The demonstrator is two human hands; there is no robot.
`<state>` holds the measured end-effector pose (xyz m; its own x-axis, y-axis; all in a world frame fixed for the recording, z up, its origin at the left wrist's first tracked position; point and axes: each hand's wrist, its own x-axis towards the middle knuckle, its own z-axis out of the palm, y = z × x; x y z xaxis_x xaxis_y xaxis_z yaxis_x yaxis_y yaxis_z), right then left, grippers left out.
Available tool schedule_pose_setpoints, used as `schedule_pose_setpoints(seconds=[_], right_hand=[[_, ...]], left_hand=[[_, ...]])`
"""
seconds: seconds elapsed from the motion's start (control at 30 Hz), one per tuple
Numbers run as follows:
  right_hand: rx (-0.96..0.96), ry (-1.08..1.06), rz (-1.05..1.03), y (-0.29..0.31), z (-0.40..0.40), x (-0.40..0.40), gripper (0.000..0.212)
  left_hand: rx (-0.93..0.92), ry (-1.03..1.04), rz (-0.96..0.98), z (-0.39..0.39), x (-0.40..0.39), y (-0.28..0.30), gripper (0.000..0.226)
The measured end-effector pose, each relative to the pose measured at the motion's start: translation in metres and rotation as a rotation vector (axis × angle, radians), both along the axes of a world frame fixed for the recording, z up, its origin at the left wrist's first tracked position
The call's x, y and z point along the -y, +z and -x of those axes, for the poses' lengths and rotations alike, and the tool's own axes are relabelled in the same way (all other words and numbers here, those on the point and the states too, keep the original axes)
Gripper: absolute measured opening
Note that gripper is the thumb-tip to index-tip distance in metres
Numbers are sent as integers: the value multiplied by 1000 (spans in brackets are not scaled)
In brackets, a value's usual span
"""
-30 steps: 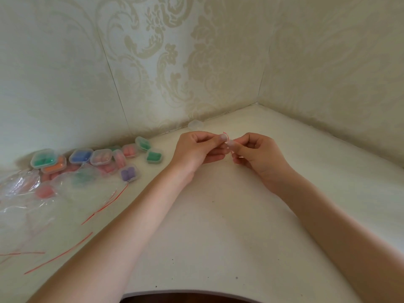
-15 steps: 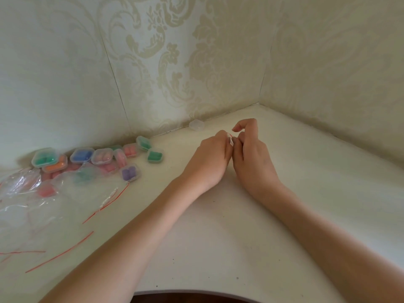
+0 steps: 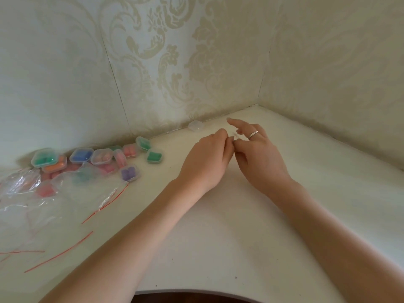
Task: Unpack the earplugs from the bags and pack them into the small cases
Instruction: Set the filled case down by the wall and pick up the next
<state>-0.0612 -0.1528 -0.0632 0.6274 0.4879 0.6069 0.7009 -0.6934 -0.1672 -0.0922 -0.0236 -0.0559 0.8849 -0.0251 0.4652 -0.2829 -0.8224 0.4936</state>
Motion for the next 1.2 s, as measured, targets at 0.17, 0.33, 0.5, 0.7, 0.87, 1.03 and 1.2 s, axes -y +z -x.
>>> schedule_pose_setpoints(seconds=[0.17,0.33,0.5,0.7,0.87,1.03,1.2], right_hand=[[-311,-21,-157,-4,-4,4,54],[-482,92,-374,-5,-9,4,57],[-609,126,-563,-2,-10,6,51],[-655,139,-647,1,-4,1,26],[-731,120,-686,4,-5,2,31],[-753,136,-655,2,-10,3,13],[-812,191,-580,8,-8,8,3]], left_hand=[[302,-214,3,8,7,1,25],[183,-173,235,3,4,-5,30],[-232,76,1014,-16,-14,-1,19],[-365,-110,1344,-21,-17,-4,10],[-314,-87,1219,-18,-17,-3,10],[-227,-32,1018,-16,-10,-3,11],[-217,11,1017,-16,-8,-4,9]])
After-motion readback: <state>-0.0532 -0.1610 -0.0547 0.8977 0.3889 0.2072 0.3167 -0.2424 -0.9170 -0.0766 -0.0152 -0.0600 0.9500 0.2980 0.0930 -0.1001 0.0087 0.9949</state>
